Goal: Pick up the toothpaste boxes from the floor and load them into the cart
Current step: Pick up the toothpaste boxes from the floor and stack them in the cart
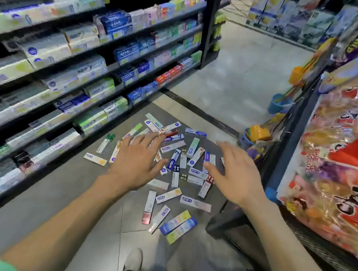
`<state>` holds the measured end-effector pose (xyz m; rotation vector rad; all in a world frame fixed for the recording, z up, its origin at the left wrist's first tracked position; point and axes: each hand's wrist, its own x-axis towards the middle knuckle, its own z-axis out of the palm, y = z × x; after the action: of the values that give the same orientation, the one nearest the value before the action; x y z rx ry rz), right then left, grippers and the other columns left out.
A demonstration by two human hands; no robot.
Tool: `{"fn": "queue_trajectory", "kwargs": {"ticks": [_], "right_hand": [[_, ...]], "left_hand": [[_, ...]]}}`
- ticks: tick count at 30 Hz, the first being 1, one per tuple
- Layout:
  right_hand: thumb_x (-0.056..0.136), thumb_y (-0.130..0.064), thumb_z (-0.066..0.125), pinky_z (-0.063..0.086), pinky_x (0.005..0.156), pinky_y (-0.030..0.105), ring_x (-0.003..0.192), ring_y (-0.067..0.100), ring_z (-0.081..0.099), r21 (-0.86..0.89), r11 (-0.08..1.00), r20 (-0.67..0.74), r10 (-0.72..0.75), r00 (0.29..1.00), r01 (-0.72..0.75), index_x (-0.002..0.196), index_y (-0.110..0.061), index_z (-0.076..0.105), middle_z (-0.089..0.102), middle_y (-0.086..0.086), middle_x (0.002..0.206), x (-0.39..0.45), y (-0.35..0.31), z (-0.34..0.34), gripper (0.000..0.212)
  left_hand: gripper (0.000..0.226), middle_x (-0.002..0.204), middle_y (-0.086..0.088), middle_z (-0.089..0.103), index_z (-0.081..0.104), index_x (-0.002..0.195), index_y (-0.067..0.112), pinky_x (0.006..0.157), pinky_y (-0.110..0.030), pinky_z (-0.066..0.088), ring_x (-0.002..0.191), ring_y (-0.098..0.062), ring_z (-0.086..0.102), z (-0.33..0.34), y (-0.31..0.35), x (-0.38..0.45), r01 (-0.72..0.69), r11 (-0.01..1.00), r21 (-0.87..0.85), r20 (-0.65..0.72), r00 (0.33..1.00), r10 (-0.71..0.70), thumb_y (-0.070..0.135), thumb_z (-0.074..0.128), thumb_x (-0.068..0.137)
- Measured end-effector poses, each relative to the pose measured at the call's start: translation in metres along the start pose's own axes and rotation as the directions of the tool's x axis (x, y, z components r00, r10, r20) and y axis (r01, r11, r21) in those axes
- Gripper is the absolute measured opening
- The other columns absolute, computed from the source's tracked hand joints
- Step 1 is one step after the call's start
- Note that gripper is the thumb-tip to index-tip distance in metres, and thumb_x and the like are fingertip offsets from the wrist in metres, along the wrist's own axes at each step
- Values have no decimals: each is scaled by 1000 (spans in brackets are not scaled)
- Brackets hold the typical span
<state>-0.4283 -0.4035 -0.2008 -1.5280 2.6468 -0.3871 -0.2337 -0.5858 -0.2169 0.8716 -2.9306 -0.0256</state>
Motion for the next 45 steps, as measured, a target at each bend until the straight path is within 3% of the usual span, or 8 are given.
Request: {"fn": "queue_trajectory", "kwargs": {"ticks": [8,14,23,27,30,34,38,45], "right_hand": [[96,-51,56,31,117,40,141,28,39,97,974,7,205,979,-205,151,-9,39,46,10,152,25,8,141,71],[95,-51,56,26,109,29,131,29,44,102,932,100,339,935,-349,143,-3,48,54,16,141,-1,55,348,68],[92,-51,63,27,114,36,134,39,47,8,915,125,399,908,-403,141,3,50,52,23,144,-62,171,687,74],[93,-65,48,14,120,32,149,28,27,-64,903,199,430,881,-426,153,-9,36,35,13,159,-77,202,781,83],[94,-57,54,19,120,34,148,26,26,-23,876,227,473,851,-481,153,-14,35,34,10,159,-89,213,824,75],[91,-58,60,39,103,43,127,38,46,69,715,255,662,705,-696,129,-6,54,51,17,133,-117,194,860,65],[89,-65,57,40,101,42,123,34,48,156,596,293,734,613,-788,120,-7,53,53,13,126,-125,175,880,66],[83,-62,67,44,100,43,126,34,50,334,557,286,709,645,-760,145,-12,36,53,12,136,-94,172,906,86]], "left_hand": [[68,149,-9,51,47,146,16,107,-51,41,130,-32,52,143,-44,38,-88,993,-77,99,990,96,58,32,95],[60,152,-8,48,50,142,18,99,-47,45,123,-32,55,367,-40,35,-209,968,-135,139,964,228,55,41,95],[68,144,-9,54,52,141,15,100,-46,42,124,-34,55,724,-31,17,-331,934,-134,166,922,350,58,35,91],[68,141,-14,57,55,138,11,107,-49,42,130,-36,51,830,-35,1,-394,908,-142,177,893,414,57,40,91],[68,141,-14,56,54,139,11,108,-49,41,131,-35,49,872,-38,-11,-378,912,-157,224,886,406,58,39,92],[65,136,-13,60,56,136,10,109,-47,41,126,-35,53,888,-50,-29,-420,899,-123,234,868,438,56,41,92],[66,135,-13,60,57,135,8,105,-43,40,123,-34,56,886,-54,-42,-284,940,-190,231,918,324,55,43,91],[69,138,-15,54,49,138,8,106,-44,45,122,-35,53,901,-70,-58,-146,923,-355,251,936,245,58,37,93]]}}
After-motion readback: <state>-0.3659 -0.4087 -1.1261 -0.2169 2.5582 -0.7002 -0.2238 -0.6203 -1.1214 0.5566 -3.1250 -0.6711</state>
